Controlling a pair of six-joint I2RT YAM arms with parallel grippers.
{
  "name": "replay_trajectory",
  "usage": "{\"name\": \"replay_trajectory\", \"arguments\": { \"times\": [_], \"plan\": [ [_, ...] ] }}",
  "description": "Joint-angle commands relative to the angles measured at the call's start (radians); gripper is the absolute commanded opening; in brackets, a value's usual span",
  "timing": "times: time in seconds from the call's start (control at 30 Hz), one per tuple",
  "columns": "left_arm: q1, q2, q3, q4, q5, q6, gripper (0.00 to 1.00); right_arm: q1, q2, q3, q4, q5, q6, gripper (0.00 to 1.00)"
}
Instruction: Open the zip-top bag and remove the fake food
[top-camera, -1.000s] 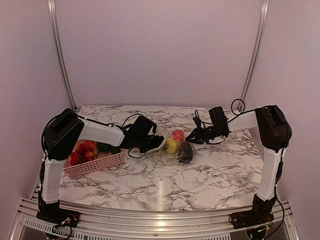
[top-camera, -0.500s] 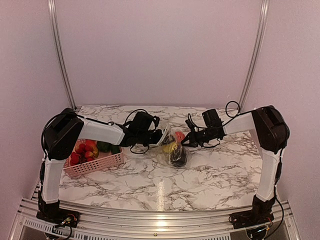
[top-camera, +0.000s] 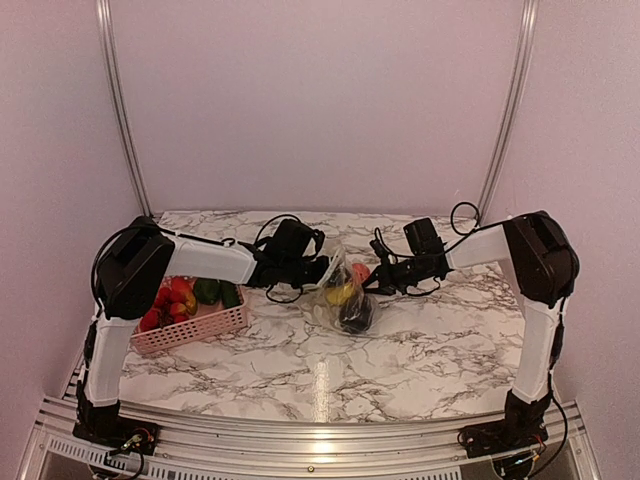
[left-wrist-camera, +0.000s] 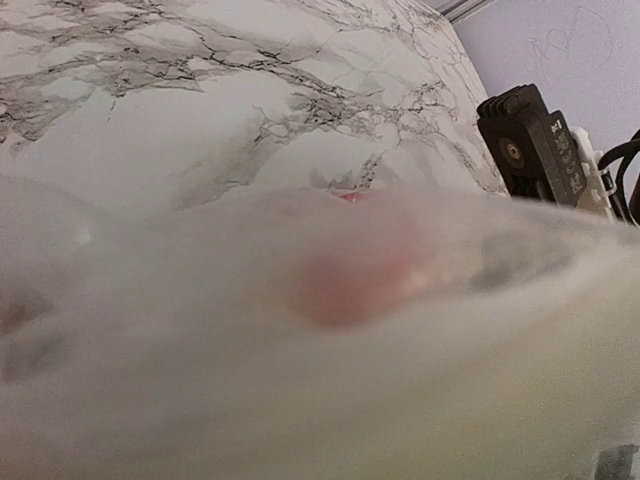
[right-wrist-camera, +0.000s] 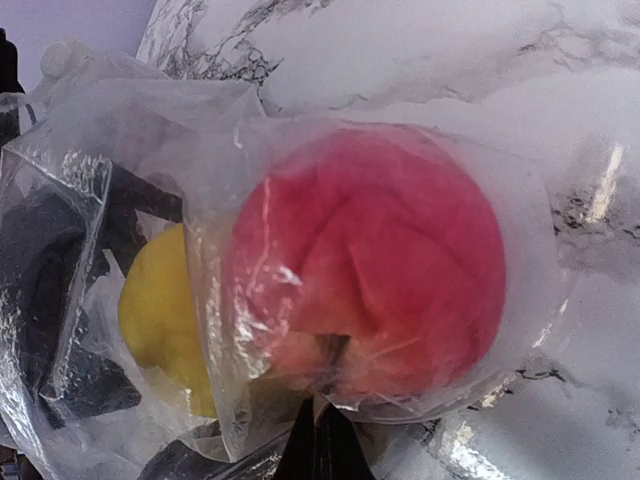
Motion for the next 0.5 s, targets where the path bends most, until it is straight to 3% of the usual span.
{"name": "replay_trajectory", "arguments": {
  "times": [0.0,0.1,0.27,0.47],
  "plan": [
    [-0.013,0.055,0.03,-0.131,0.004,0.046,0.83,0.018,0.0,-0.028,-0.049,0.008,-0.011,0.0],
    [-0.014,0.06,0.043,-0.184,-0.003,0.045,0.71,0.012,-0.01,-0.04,-0.043,0.009,-0.005,0.0],
    [-0.011,-0.013,-0.013,-0.128,0.001,0.027,0.55,-0.018,-0.041,-0.075,-0.038,0.017,-0.007,0.0],
    [-0.003,-0.144,-0.107,-0.121,-0.043,0.021,0.52,-0.083,-0.084,-0.123,-0.04,0.019,-0.024,0.0]
  ]
}}
